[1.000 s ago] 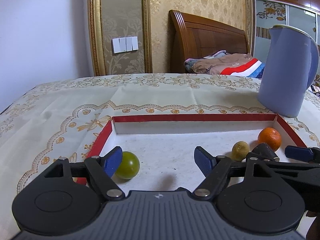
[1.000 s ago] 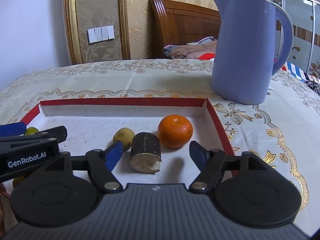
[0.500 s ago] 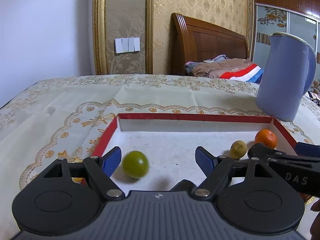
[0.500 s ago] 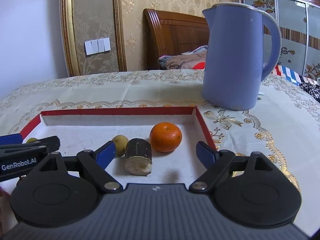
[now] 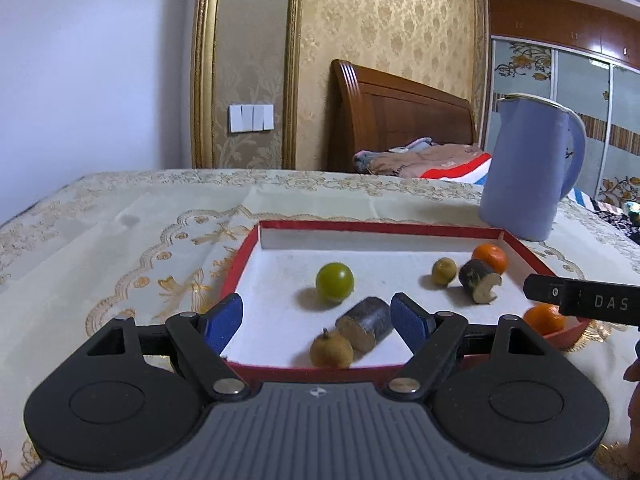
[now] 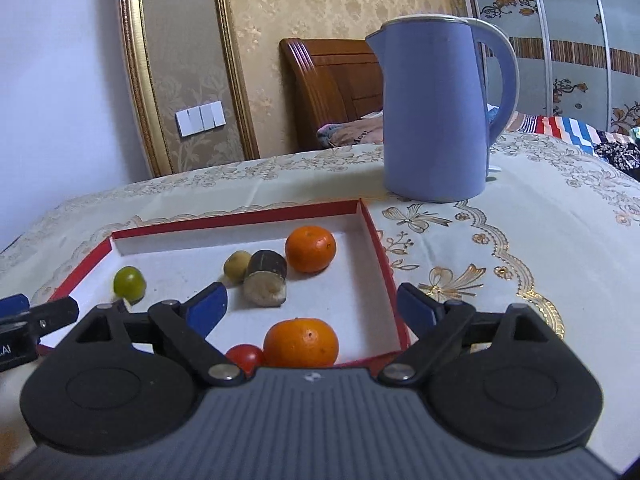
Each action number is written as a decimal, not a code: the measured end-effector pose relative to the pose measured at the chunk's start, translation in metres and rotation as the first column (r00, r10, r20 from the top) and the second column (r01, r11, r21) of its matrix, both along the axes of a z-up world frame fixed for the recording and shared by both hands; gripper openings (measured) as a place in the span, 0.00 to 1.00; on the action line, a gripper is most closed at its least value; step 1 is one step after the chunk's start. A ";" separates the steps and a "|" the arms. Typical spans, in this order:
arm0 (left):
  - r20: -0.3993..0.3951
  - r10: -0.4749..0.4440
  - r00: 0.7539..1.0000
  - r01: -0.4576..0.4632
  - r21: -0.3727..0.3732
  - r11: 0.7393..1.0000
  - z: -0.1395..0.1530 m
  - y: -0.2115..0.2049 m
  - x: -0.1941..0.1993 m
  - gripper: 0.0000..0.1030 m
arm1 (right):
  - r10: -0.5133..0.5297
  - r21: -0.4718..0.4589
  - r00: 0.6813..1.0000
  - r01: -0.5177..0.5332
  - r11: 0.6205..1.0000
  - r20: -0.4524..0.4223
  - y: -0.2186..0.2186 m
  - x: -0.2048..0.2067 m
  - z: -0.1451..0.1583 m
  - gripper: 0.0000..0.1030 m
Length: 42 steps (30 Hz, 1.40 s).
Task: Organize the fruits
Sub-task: 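Withdraw both open grippers from the tray toward the remaining tomatoes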
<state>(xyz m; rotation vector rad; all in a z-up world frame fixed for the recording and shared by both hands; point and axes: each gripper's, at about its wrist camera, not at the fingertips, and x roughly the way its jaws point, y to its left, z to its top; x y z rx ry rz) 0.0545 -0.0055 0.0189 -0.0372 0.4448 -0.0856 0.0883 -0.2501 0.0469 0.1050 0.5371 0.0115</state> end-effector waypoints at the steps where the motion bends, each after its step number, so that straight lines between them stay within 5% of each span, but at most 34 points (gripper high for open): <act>1: -0.013 -0.010 1.000 0.010 -0.013 1.000 -0.001 0.002 -0.001 0.79 | 0.000 0.006 1.000 0.000 1.000 -0.002 -0.001 -0.002 0.000 0.88; 7: -0.031 -0.115 0.993 0.114 -0.047 0.992 -0.003 0.002 -0.015 0.79 | -0.033 0.061 0.999 0.033 0.998 0.002 -0.015 -0.011 -0.001 0.92; 18: -0.035 -0.288 0.957 0.290 0.057 0.955 -0.009 -0.023 -0.029 0.79 | -0.037 0.042 0.999 0.037 0.998 0.014 -0.012 -0.013 0.000 0.96; 23: 0.030 -0.358 0.933 0.357 0.037 0.933 -0.004 -0.009 -0.045 0.78 | -0.036 0.050 0.999 0.035 0.998 0.012 -0.012 -0.013 -0.001 0.96; 30: -0.063 -0.411 0.909 0.416 0.123 0.901 -0.016 -0.028 -0.042 0.78 | -0.036 0.043 0.999 0.035 0.998 0.011 -0.011 -0.013 -0.001 0.96; 35: -0.141 -0.444 0.885 0.463 0.164 0.871 -0.024 -0.036 -0.033 0.48 | -0.027 0.036 1.000 0.027 0.999 0.010 -0.009 -0.014 -0.001 0.96; 42: -0.199 -0.467 0.861 0.499 0.165 0.851 -0.028 -0.038 -0.019 0.46 | -0.025 0.050 1.000 0.025 0.998 0.001 -0.010 -0.013 -0.002 0.97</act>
